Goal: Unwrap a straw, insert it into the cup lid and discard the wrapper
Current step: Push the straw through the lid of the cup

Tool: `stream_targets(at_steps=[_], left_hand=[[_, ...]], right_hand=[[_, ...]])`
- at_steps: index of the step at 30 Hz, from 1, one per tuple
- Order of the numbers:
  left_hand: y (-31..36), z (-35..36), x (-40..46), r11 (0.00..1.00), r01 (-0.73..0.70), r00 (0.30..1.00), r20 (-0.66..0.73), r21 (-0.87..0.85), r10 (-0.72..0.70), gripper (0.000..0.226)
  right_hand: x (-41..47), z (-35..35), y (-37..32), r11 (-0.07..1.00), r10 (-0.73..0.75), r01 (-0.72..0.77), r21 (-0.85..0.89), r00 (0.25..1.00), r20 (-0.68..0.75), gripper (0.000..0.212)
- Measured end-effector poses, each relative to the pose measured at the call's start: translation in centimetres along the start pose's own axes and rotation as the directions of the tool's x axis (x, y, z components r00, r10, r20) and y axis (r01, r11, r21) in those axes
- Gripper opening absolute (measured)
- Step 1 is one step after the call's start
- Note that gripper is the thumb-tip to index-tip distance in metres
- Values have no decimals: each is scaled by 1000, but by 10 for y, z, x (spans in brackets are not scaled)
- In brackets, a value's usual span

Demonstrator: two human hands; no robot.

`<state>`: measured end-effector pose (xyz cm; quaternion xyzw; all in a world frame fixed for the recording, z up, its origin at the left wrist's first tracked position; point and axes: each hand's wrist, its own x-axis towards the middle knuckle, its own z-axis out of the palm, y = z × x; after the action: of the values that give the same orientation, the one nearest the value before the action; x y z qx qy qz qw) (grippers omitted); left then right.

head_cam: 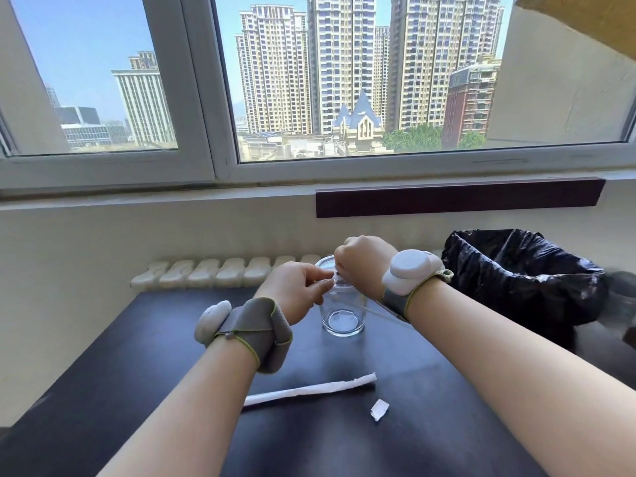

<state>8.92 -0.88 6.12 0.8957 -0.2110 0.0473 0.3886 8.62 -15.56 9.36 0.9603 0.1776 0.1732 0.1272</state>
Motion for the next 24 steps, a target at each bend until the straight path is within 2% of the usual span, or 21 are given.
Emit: stream_targets(at_steps=[6,11,15,19,24], left_hand=[[0,1,-1,1000,-2,1000,0,-11,2,28],[0,0,-2,1000,-9,1000,-5,-6,9,28],[3,1,-5,1000,-15,1000,8,18,15,29],[8,0,-9,997,-15,1000,7,77,15,28],[14,-3,-21,989,-23,1000,-10,147,24,28]], right_hand=[[-1,13,2,982,121,-109,155,990,-69,21],[-4,16,7,944,141,-130,304,990,-13,34],[-10,19,3,940,147,-121,319,987,-58,25],[-19,19,2,904,227,-160,397,965,-129,22],[-29,9,1,812,368,-279,513,927,-78,21]])
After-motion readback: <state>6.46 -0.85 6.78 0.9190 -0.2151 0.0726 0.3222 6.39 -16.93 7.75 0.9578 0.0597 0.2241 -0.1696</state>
